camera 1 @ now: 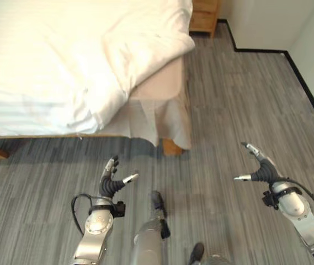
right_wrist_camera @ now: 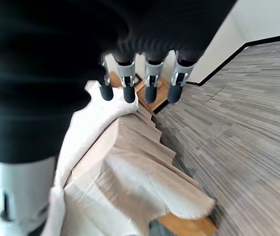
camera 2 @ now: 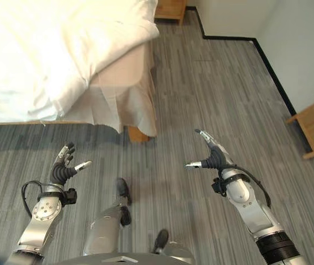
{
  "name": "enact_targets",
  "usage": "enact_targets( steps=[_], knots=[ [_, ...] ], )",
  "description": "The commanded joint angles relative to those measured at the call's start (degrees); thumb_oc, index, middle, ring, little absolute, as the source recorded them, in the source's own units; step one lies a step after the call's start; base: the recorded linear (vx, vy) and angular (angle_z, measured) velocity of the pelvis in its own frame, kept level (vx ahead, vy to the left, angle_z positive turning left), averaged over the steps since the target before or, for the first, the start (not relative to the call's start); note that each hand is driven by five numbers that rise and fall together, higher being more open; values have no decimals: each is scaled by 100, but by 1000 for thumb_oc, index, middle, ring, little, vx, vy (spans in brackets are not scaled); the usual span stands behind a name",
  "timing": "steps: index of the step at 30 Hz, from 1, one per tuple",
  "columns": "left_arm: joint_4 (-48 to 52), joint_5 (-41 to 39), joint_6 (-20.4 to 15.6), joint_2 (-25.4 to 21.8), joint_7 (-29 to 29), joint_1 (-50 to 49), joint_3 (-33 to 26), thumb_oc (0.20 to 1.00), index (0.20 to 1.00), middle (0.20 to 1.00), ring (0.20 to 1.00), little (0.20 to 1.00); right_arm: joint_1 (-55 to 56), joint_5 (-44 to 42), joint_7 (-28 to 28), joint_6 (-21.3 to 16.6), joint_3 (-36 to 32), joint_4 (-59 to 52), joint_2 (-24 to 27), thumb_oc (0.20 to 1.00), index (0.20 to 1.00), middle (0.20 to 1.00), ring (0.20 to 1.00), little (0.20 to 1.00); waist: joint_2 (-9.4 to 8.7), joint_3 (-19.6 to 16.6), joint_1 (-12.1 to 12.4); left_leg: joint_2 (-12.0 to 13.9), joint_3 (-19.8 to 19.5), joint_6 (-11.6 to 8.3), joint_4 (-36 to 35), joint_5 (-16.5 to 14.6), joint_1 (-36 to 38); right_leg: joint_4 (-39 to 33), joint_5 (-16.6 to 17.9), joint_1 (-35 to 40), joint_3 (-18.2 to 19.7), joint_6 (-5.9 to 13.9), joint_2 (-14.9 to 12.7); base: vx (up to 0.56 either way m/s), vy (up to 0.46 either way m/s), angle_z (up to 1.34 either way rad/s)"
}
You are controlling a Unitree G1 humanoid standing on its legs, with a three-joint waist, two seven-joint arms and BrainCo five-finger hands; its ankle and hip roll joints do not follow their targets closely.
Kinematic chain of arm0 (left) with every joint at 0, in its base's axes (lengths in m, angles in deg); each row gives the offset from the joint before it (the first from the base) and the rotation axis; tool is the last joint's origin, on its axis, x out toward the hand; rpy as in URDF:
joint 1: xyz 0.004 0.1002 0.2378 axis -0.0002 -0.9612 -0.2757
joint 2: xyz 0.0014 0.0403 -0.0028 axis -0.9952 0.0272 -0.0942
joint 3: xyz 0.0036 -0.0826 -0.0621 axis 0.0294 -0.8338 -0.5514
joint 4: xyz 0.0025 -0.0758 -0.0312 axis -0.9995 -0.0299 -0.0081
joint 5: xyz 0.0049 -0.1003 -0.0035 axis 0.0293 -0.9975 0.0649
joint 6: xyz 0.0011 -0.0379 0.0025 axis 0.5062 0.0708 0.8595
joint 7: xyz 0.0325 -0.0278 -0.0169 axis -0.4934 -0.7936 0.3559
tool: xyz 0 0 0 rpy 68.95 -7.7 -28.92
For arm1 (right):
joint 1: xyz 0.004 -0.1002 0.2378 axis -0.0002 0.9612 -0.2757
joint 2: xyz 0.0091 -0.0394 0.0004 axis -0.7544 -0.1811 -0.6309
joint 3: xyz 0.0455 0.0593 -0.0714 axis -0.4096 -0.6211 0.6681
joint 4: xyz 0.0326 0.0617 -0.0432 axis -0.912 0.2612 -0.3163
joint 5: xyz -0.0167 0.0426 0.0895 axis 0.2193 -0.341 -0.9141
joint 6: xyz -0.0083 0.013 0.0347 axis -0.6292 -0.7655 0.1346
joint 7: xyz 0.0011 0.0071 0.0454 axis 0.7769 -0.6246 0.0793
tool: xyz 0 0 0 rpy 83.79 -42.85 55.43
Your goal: Making the bed.
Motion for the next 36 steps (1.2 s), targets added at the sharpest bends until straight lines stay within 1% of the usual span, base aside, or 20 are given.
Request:
enact_targets(
  steps=[1,2,3,4,5,6,8,9,11,12,14,15,16,17,19,20,25,29,32,36],
  knots=[
    [361,15,-159,-202,-93,-151,-115,1000,1000,1000,1000,1000,-352,115,102,-246,-89,-91,-89,1000,1000,1000,1000,1000,-188,-173,303,-191,-300,-233,-470,490,874,1398,50,-74,87,259,-301,395,128,0],
    [323,0,-120,-198,-83,-182,-106,1000,1000,1000,1000,1000,-355,225,156,-202,-33,-27,-173,1000,1000,1000,1000,1000,-264,-222,310,-342,-234,-95,-464,405,1030,2000,325,-204,54,499,-583,395,128,-11],
    [324,0,-119,-202,-84,-184,-108,1000,1000,1000,1000,1000,-357,226,155,-202,-30,-25,-177,1000,1000,1000,1000,1000,-276,-224,314,-355,-225,-90,-466,399,1032,2023,312,-215,61,507,-603,537,222,-27],
    [300,-19,-72,-247,-105,-163,-68,1000,1000,1000,1000,1000,-379,309,159,-174,12,-63,-282,1000,1000,1000,1000,1000,-361,-188,201,-592,-250,110,-447,163,1360,3325,1215,-623,156,761,-988,494,222,10],
    [286,3,-70,-284,-78,-113,-62,1000,1000,1000,1000,1000,-371,354,151,-164,29,-122,-336,1000,1000,1000,1000,1000,-342,-156,101,-678,-286,218,-496,0,1590,3946,1443,-997,263,759,-1159,765,267,21],
    [217,18,-62,-351,-51,7,-75,1000,1000,1000,1000,1000,-451,416,137,-134,67,-164,-407,1000,1000,1000,1000,1000,-260,-146,-35,-713,-330,276,-544,-260,1944,4227,1413,-1444,115,736,-1626,422,123,55],
    [198,18,-60,-380,-44,54,-102,1000,1000,1000,1000,1000,-490,442,123,-118,87,-175,-418,1000,1000,1000,1000,1000,-254,-130,-106,-715,-387,243,-554,-324,2053,4056,1258,-1561,-13,675,-1809,404,-34,83],
    [198,-24,-88,-417,-40,121,-112,1000,1000,1000,1000,1000,-457,412,103,-107,22,-259,-454,1000,1000,1000,1000,1000,-213,-98,-278,-699,-685,115,-564,-387,2189,3238,861,-1818,2,443,-1734,407,-109,87],
    [207,-50,-115,-418,-57,124,-126,1000,1000,1000,1000,1000,-411,392,112,-96,-13,-281,-466,1000,1000,1000,1000,1000,-214,-128,-357,-664,-796,59,-555,-383,2194,2665,805,-1726,8,423,-1603,330,-174,118],
    [214,-95,-174,-430,-79,126,-169,1000,1000,1000,1000,1000,-325,482,24,-54,-147,-227,-462,1000,1000,1000,1000,1000,-284,-170,-449,-656,-948,-36,-564,-469,2296,1589,774,-1800,310,435,-1364,312,-184,135],
    [247,-115,-199,-430,-104,71,-232,1000,1000,1000,1000,1000,-271,530,0,-34,-211,-232,-476,1000,1000,1000,1000,1000,-298,-242,-473,-638,-1035,-75,-564,-545,2338,1078,925,-1736,418,485,-1298,361,-158,105],
    [260,-147,-236,-415,-87,-11,-377,1000,1000,1000,1000,1000,-177,701,-100,33,-355,-163,-477,1000,1000,1000,1000,1000,-337,-294,-513,-618,-1212,-130,-564,-696,2472,583,1218,-1897,783,582,-1321,372,-143,91],
    [269,-148,-234,-416,-89,-23,-380,1000,1000,1000,1000,1000,-172,710,-106,33,-349,-162,-481,1000,1000,1000,1000,1000,-335,-303,-511,-619,-1208,-127,-564,-707,2472,547,1242,-1883,784,590,-1316,419,-232,95],
    [228,-167,-263,-417,-73,-72,-478,1000,1000,1000,1000,1000,-12,854,-185,93,-486,-113,-529,1000,1000,1000,1000,1000,-382,-274,-595,-613,-1408,-144,-564,-701,2556,316,1472,-2152,1304,578,-1241,242,-194,69],
    [219,-175,-269,-428,-75,-68,-505,1000,1000,1000,1000,1000,63,948,-211,120,-567,-120,-539,1000,1000,1000,1000,1000,-396,-265,-617,-601,-1522,-156,-564,-745,2605,269,1512,-2218,1576,605,-1200,249,-199,67],
    [172,-202,-297,-493,-41,-65,-580,1000,1000,1000,1000,1000,292,1120,-293,181,-755,-114,-577,1000,1000,1000,1000,1000,-470,-240,-654,-626,-1819,-188,-564,-883,2760,249,1472,-2225,2011,601,-1128,162,-139,50],
    [229,-188,-398,-392,147,-114,-892,1000,1000,1000,1000,1000,292,1273,-352,187,-883,-202,-633,1000,1000,1000,1000,1000,-487,-378,-628,-613,-2086,-238,-520,-919,2976,95,1543,-1971,2064,606,-1029,253,-214,27],
    [553,-224,-617,-469,558,97,-1370,1000,1000,1000,1000,1000,366,1127,-312,108,-934,-341,-588,1000,1000,1000,1000,1000,-307,-538,-692,-478,-2173,-373,-428,-895,3002,68,1395,-1780,1901,514,-907,228,-216,42],
    [712,-377,-800,-882,1026,732,-1901,1000,1000,1000,1000,1000,650,1041,-186,20,-906,-417,-545,1000,1000,1000,1000,1000,-57,-624,-872,-326,-2142,-508,-504,-744,3067,68,1243,-1685,1774,425,-818,165,-146,19],
    [474,-1072,-881,-1121,1030,1198,-1924,1000,1000,1000,1000,1000,852,1066,-95,-9,-909,-441,-378,1000,1000,1000,1000,1000,143,-632,-1069,-236,-2094,-600,-531,-651,3044,68,1160,-1690,1699,365,-754,87,-87,17]
  ],
)
